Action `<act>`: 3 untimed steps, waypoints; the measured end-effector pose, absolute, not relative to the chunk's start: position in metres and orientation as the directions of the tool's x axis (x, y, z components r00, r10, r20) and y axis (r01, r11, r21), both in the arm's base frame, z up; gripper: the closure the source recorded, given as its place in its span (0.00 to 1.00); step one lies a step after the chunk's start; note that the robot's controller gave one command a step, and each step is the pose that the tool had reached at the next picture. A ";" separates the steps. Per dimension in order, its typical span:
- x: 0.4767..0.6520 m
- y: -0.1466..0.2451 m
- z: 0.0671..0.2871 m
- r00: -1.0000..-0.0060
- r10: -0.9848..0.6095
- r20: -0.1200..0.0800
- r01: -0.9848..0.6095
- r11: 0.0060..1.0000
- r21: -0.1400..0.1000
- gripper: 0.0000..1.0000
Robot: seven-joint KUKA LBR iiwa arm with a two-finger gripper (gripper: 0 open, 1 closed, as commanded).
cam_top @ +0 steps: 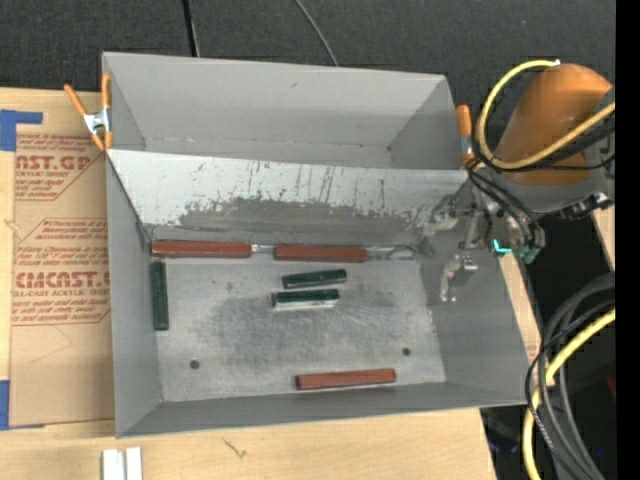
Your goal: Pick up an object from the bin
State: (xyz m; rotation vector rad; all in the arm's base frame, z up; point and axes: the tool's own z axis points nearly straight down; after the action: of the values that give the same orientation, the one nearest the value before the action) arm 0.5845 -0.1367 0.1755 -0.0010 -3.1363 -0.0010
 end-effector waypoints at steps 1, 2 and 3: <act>0.586 -0.136 0.180 -1.000 0.000 -0.002 0.000 1.000 -0.001 0.00; 0.579 -0.103 0.140 -0.996 0.094 -0.006 0.094 0.996 0.000 0.00; 0.586 -0.060 0.122 -0.988 0.156 0.001 0.156 0.988 0.001 0.00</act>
Offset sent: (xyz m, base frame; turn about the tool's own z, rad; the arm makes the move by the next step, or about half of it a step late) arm -0.0136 0.0683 -0.0764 0.1759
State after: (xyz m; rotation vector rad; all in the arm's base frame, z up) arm 0.5863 -0.0596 0.1216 -0.2458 -3.1312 -0.0015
